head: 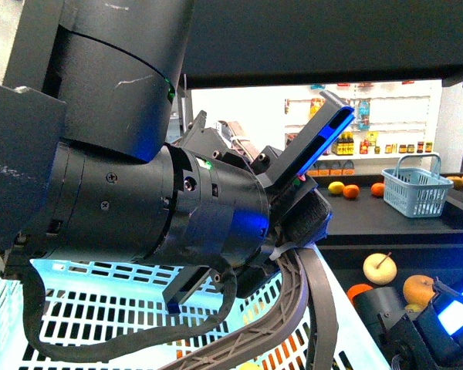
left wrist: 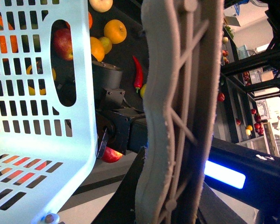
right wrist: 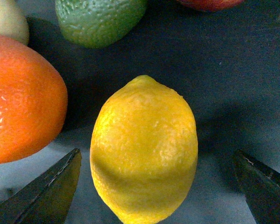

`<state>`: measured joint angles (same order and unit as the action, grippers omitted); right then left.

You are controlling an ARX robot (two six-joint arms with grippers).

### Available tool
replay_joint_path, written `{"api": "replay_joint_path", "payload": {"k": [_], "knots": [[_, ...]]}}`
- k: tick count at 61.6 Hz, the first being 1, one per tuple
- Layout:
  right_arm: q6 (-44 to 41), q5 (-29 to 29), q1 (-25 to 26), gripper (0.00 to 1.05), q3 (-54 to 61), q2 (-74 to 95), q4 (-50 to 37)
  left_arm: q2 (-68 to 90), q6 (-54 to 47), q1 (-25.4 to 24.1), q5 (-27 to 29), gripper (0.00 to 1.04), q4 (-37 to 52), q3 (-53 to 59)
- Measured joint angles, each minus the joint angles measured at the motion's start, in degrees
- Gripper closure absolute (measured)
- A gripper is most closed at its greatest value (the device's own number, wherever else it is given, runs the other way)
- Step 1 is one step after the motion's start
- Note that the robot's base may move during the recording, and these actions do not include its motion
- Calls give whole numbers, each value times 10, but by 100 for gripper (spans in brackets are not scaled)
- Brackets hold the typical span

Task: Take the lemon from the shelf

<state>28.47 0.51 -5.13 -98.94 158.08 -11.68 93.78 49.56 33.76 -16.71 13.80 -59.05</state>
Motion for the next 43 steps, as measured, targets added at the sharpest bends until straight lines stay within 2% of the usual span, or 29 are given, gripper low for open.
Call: {"api": "replay_joint_path", "payload": {"k": [31,43], "knots": [[-3,10,-7,7,-60,53,30,0,0,0,0,92,0,0],[-9,14,-7,29,-68,54,29,0,0,0,-2,92,0,0]]}}
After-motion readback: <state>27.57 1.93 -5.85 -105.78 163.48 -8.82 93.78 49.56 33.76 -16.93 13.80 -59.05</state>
